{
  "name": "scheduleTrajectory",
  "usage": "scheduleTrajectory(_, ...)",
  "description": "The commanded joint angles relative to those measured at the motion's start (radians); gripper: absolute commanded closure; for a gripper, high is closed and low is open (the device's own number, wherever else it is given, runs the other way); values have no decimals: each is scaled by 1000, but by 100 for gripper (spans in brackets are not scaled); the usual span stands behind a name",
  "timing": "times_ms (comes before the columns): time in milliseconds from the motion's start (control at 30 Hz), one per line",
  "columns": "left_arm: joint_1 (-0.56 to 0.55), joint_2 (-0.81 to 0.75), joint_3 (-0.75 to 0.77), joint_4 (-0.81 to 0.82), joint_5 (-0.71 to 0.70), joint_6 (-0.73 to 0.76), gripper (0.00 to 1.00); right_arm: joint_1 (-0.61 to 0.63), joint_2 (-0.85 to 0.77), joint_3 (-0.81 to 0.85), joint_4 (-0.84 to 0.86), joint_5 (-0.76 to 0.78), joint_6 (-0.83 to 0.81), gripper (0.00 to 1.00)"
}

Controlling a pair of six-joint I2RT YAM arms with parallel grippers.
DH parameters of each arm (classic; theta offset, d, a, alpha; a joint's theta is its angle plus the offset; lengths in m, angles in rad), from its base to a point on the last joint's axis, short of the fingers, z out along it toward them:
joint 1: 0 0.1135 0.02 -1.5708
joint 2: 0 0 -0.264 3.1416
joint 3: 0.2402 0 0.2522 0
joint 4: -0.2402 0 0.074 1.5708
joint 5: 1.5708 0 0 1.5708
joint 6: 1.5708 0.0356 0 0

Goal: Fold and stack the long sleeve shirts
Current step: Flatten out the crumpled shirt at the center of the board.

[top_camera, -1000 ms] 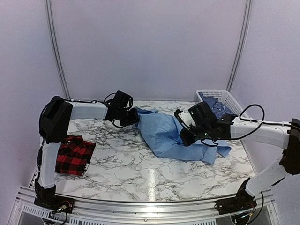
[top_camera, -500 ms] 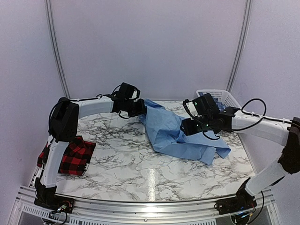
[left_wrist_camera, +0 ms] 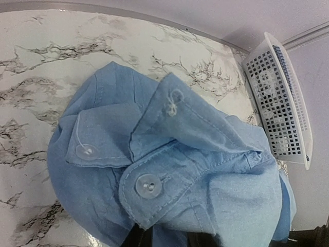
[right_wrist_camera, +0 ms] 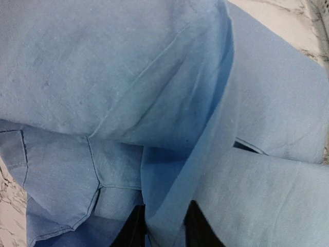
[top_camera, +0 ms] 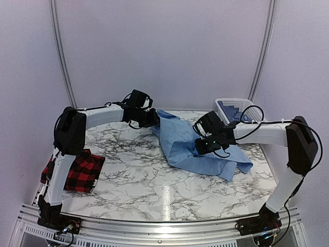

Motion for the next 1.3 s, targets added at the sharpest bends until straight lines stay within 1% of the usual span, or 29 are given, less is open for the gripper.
scheduleTrajectory(0,22,-105,-28,-44,-2,22,73,-8,-87,63,-22,79,26,94)
scheduleTrajectory(33,24,-117,-35,-47,-2,22,71,-8,-103,71,-32,82,18,99)
scheduleTrajectory(133,29,-170,-71,-54,-9,22,61,-1,-153,103,-71,86,-5,100)
scheduleTrajectory(233,31,-233,-118,-56,-6,26,55,12,-217,131,-81,85,-39,100)
scheduleTrajectory(433,21,-345,-225,-55,51,21,50,36,-266,258,-174,139,-87,100)
scheduleTrajectory(533,1,-391,-291,-44,86,7,47,51,-254,321,-187,61,-90,100)
scheduleTrajectory(567,-4,-407,-313,-36,101,-1,46,75,-243,337,-184,39,-85,100)
scheduleTrajectory(667,-5,-464,-399,8,135,-45,45,177,-181,374,-158,-12,-80,100)
scheduleTrajectory(767,16,-540,-520,48,141,-85,45,270,-82,412,-128,-52,-65,100)
scheduleTrajectory(900,47,-653,-678,72,137,-113,42,328,31,464,-65,-129,-38,100)
scheduleTrajectory(967,73,-696,-760,91,147,-132,42,352,87,501,-47,-142,-33,100)
scheduleTrajectory(1000,84,-718,-797,104,151,-137,42,364,113,521,-42,-183,-36,100)
scheduleTrajectory(1067,105,-753,-866,125,153,-141,42,389,174,569,-37,-211,-40,100)
scheduleTrajectory(1233,125,-791,-955,145,181,-133,41,469,310,685,-36,-277,-45,100)
scheduleTrajectory(1267,129,-801,-982,153,198,-131,41,493,357,725,-44,-282,-48,97)
